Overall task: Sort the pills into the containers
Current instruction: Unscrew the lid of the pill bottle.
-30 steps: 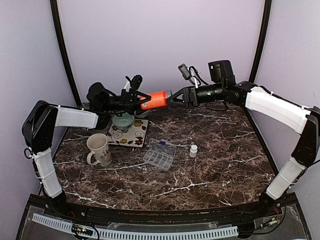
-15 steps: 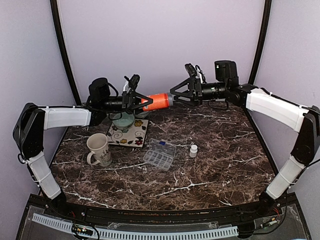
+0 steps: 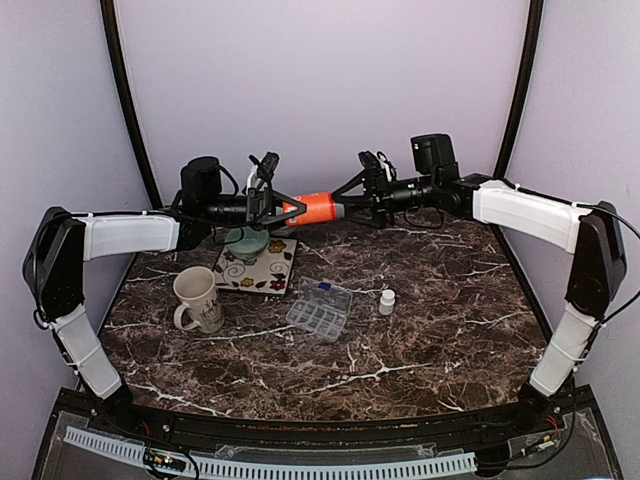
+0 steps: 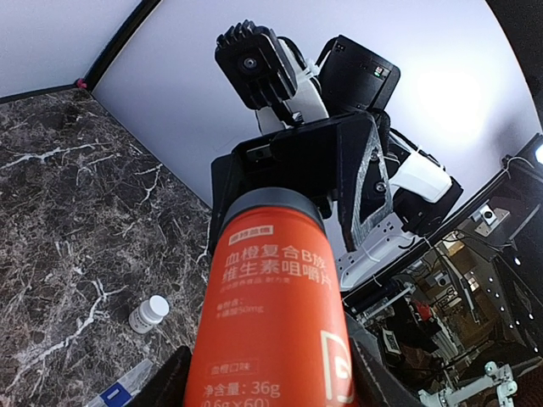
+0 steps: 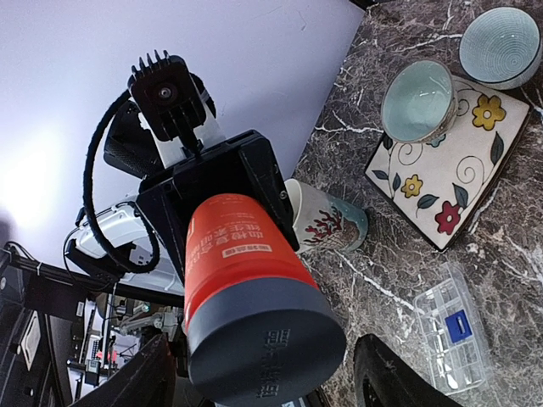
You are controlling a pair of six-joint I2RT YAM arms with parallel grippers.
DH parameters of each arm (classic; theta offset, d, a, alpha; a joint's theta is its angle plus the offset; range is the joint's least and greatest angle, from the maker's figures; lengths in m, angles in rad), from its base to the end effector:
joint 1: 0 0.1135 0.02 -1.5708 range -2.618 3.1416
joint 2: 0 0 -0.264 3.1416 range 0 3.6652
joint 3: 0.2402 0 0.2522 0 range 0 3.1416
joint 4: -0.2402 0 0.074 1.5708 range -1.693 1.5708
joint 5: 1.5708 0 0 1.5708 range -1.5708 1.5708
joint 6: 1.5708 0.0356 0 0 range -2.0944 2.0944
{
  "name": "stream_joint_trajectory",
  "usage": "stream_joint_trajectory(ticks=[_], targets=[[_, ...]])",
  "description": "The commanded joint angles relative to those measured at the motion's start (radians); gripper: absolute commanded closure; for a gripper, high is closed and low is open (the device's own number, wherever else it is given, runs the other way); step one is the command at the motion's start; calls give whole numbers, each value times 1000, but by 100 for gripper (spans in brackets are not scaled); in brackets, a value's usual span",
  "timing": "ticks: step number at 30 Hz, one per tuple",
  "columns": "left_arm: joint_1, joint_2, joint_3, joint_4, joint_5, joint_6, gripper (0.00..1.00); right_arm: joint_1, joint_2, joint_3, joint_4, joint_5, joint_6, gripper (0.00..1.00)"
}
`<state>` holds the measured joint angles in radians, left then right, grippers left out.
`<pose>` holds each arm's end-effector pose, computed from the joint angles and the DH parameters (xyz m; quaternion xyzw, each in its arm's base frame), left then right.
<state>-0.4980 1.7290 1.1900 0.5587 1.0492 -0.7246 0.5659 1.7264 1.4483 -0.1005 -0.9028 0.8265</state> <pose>0.3317 -0.2155 0.3018 0.2868 0.6425 -0.6419 0.3048 0.3245 0.2392 0.3293 -0.1461 0.7702 0.6010 0.1561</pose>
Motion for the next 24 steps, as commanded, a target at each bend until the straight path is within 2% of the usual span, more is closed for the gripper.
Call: stream_joint_trajectory(ticks=[1,9,14,17,18,24], targets=[[-7,-43,33,2,8,40,95,-9,28,45,63,-30,43,31],[-10,-26,51,7,14,35,95,-10,52,59,57,-51,43,52],[-11,-15,62,35,31,-8,95,-9,34,59,50,-48,-9,85],[-11,-2,61,114,55,-98,95,-10,3,59,9,-29,-140,97],[-10,4,60,153,64,-143,95,-10,-11,56,-6,-13,-198,100],[-10,48,78,397,118,-419,95,-6,-110,23,-56,87,-513,100]])
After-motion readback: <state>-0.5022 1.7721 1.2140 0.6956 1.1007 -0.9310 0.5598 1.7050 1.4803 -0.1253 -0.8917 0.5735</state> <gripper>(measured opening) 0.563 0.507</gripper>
